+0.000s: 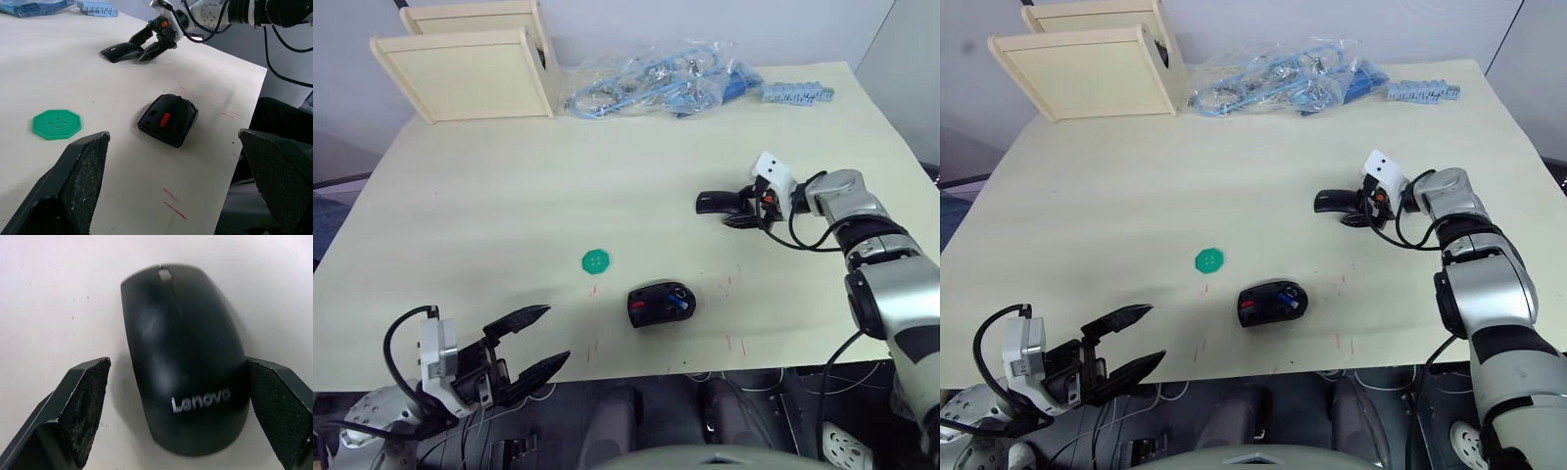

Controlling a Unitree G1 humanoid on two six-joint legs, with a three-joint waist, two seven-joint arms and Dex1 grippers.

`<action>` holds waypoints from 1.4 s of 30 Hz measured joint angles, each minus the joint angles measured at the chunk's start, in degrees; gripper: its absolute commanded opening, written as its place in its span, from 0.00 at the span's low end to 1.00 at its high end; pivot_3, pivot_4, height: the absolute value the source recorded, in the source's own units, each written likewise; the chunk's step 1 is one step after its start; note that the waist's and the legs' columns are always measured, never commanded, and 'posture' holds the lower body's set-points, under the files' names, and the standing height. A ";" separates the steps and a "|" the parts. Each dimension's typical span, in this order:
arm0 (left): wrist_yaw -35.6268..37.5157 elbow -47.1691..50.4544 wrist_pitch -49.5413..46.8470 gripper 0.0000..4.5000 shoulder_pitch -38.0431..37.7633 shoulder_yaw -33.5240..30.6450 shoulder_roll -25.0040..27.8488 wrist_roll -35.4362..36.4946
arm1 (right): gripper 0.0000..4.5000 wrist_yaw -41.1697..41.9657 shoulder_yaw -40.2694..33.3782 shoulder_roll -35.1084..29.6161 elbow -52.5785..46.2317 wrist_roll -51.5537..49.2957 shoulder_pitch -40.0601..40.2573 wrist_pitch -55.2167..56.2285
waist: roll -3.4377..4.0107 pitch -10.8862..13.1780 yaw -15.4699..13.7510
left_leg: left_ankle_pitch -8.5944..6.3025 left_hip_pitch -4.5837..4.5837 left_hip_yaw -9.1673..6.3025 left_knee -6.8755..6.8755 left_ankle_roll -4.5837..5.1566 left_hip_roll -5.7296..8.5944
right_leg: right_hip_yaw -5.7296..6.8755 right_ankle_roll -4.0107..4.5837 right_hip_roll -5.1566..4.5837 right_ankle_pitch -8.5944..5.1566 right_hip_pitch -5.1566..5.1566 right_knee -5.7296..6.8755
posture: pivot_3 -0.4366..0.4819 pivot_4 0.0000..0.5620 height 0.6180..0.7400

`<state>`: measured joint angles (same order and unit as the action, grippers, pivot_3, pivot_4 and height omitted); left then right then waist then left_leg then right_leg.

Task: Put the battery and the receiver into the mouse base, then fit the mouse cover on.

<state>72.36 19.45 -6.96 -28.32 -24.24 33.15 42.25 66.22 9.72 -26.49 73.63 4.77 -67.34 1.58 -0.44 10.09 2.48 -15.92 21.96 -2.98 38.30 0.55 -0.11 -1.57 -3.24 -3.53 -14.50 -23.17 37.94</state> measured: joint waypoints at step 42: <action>0.70 -2.70 1.56 1.00 1.22 1.86 -0.14 -1.56 | 0.87 4.54 -0.62 -1.45 0.10 4.04 -0.47 -1.32 | 0.04 0.02 0.04 | 0.00 -0.01 0.01 -0.01 0.00 0.00 | 0.00 0.00 0.00 0.00 -0.01 0.00 | 0.48 0.27 1.00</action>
<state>73.06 16.74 -5.40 -27.10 -22.38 33.01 40.69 70.76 9.10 -27.95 73.73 8.81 -67.81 0.26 -0.41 10.11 2.52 -15.92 21.96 -2.97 38.28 0.55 -0.11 -1.58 -3.24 -3.53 -14.51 -23.17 37.93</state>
